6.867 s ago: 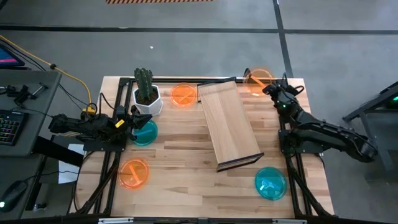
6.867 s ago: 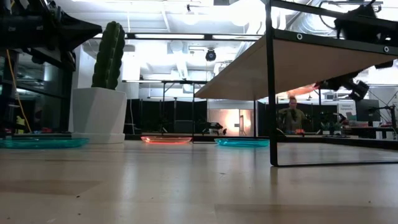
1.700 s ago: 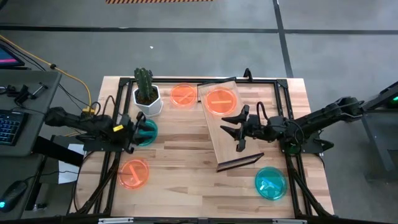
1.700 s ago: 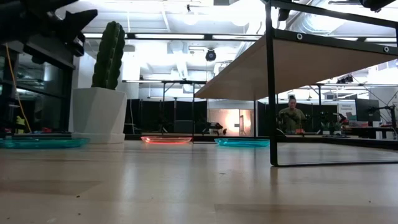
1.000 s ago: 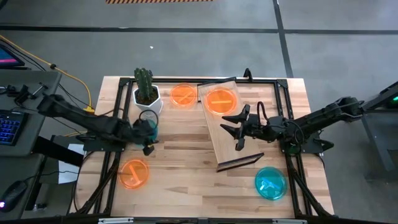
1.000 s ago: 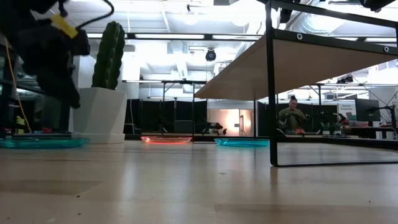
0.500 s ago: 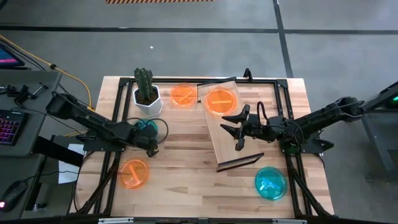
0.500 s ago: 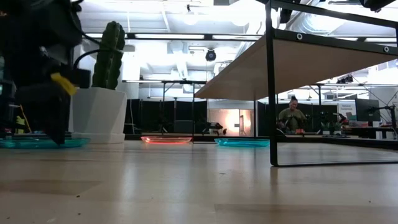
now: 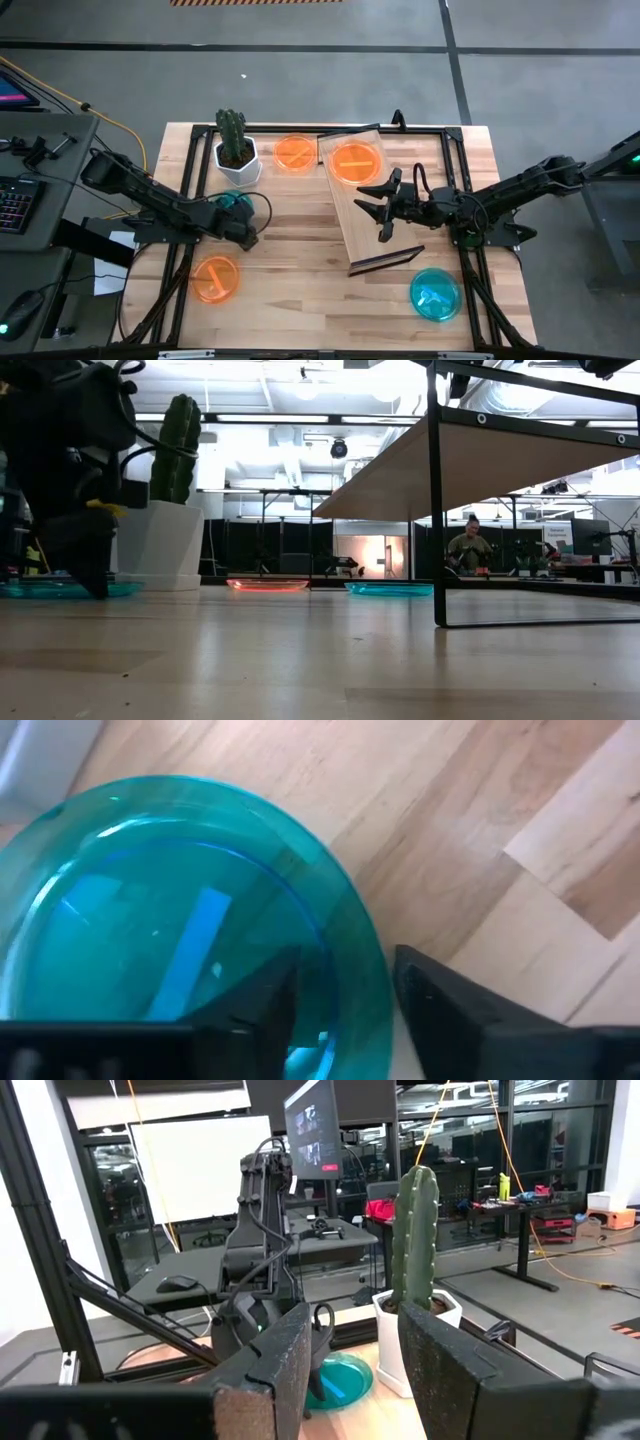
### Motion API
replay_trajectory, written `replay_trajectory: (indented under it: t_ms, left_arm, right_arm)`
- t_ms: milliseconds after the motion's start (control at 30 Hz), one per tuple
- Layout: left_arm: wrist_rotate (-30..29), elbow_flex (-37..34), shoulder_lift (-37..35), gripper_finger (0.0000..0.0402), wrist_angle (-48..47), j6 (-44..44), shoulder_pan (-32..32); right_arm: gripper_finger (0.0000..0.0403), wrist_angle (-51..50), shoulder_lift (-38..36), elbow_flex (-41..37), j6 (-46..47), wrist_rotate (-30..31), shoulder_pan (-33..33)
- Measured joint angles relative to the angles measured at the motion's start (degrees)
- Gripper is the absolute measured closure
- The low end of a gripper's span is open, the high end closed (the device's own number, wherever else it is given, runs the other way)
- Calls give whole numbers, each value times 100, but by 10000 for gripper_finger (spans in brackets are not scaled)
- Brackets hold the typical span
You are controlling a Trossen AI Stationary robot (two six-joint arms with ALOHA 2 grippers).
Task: Place and stack plates onto a shelf
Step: Put the left blue plate on the shelf
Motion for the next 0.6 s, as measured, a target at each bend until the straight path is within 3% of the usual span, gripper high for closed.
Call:
replay_trajectory:
  t_ms: [200, 333, 600]
  left_arm:
    - [138, 17, -26, 387, 41, 68, -20]
    - [314, 330, 1, 392, -279, 176, -158]
    - [634, 1728, -14, 401, -851, 846, -746]
  right_arm:
    - [263, -7, 0, 0, -1, 0, 0]
    - [263, -16, 0, 0, -2, -1, 0]
    - [263, -45, 0, 0, -1, -1, 0]
